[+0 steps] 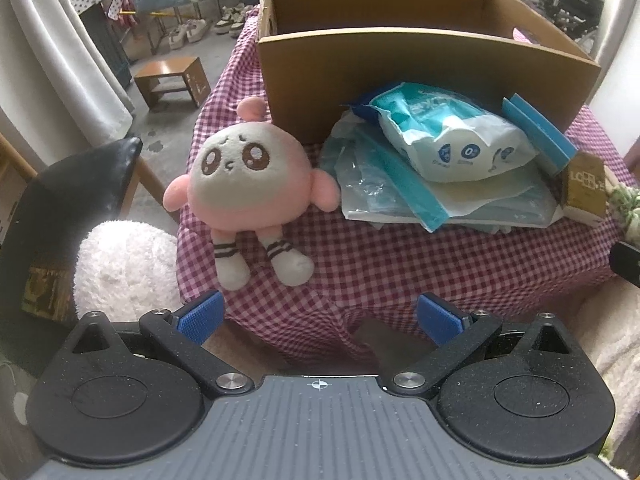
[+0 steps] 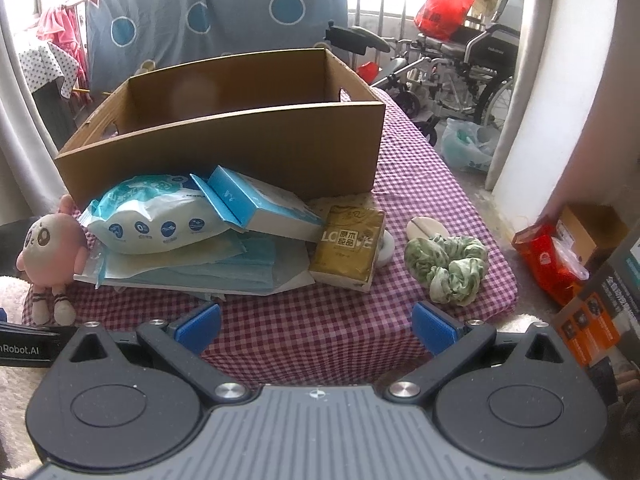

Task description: Organize soft objects

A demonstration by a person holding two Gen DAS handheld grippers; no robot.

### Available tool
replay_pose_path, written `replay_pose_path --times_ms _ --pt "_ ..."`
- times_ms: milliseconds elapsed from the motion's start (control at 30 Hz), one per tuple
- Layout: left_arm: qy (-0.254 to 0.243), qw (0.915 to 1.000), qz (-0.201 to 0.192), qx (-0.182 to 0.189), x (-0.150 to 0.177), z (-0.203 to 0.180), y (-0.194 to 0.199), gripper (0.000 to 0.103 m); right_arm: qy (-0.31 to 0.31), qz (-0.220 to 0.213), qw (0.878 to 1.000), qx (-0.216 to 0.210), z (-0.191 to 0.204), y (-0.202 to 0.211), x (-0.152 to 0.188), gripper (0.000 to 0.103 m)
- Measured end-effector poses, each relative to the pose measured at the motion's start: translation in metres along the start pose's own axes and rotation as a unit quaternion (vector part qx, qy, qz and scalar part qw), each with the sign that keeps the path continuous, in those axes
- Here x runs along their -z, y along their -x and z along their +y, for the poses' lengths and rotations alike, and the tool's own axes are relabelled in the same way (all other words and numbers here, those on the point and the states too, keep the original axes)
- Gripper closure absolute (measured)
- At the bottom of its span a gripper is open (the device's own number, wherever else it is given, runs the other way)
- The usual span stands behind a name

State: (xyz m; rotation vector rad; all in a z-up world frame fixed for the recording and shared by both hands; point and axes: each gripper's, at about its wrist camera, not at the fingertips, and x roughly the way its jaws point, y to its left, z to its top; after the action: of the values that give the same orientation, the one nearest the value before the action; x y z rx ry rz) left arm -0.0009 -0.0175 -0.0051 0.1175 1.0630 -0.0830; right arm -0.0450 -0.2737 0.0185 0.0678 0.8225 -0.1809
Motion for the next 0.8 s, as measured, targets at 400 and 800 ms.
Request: replay_pose_path --times_ms 400,800 --pt "-0.009 0.9999 0.002 0.007 0.0004 -0.0053 -0.0004 0.000 0.004 0.000 1.000 0.004 0.0005 0.0023 0.0014 0.000" --pt "-0.008 0.9999 0.001 0.006 0.0002 -0.0051 -0.0006 0.000 0.007 0.002 1.000 0.002 0.0024 0.0012 0.0030 0.000"
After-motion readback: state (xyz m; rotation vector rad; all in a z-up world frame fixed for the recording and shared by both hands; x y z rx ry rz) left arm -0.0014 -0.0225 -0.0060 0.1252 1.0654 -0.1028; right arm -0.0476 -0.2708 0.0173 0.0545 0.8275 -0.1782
